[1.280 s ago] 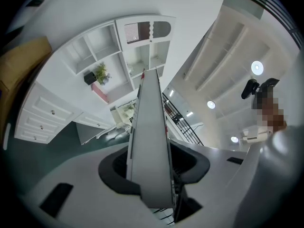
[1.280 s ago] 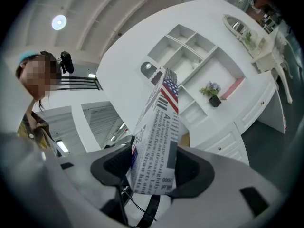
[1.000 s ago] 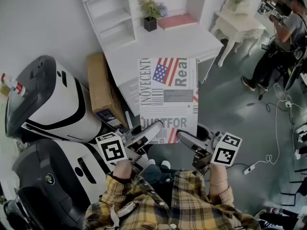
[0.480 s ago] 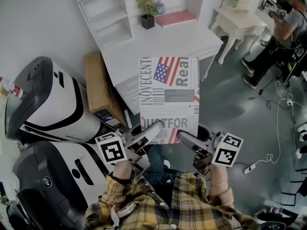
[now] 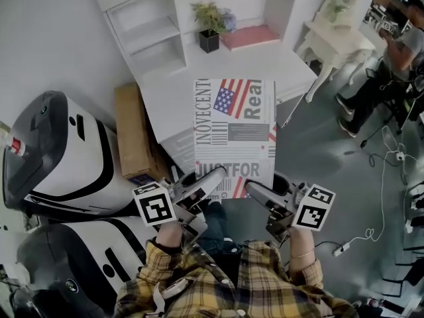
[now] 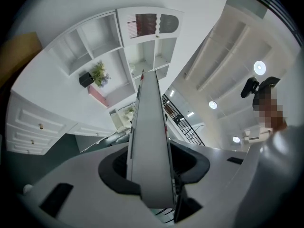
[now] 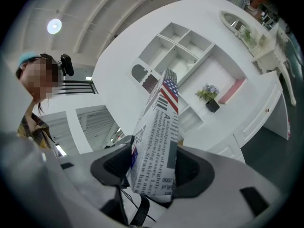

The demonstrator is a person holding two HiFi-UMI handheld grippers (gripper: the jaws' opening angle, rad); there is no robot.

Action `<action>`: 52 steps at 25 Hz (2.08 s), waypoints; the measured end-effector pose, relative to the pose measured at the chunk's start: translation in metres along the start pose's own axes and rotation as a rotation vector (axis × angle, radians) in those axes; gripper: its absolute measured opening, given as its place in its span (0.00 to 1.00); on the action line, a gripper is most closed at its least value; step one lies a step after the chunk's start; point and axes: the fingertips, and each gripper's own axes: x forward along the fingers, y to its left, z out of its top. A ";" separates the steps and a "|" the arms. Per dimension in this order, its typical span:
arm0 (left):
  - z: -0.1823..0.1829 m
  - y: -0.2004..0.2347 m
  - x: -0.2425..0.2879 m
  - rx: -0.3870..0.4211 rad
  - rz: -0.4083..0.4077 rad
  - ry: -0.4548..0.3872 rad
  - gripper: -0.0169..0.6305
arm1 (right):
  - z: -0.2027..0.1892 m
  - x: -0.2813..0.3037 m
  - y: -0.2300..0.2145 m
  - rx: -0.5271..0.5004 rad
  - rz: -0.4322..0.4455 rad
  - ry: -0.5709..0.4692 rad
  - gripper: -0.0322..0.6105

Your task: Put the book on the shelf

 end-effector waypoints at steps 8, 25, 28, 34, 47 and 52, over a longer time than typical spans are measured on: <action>-0.001 0.000 0.000 0.050 -0.009 -0.027 0.31 | 0.000 0.001 -0.003 -0.045 0.037 -0.003 0.46; 0.001 -0.002 -0.001 0.064 0.000 -0.023 0.31 | 0.001 0.002 -0.002 -0.033 0.043 -0.020 0.46; 0.000 -0.003 -0.001 0.069 0.000 -0.029 0.31 | 0.000 0.001 -0.001 -0.032 0.047 -0.016 0.46; 0.002 -0.003 0.000 0.044 0.005 -0.013 0.31 | 0.001 0.002 -0.001 -0.012 0.027 -0.005 0.46; -0.001 -0.002 -0.001 -0.042 0.011 0.008 0.31 | 0.000 -0.002 0.004 0.043 -0.037 0.036 0.46; -0.001 -0.003 -0.001 -0.055 0.015 0.018 0.31 | 0.000 -0.002 0.005 0.056 -0.046 0.039 0.46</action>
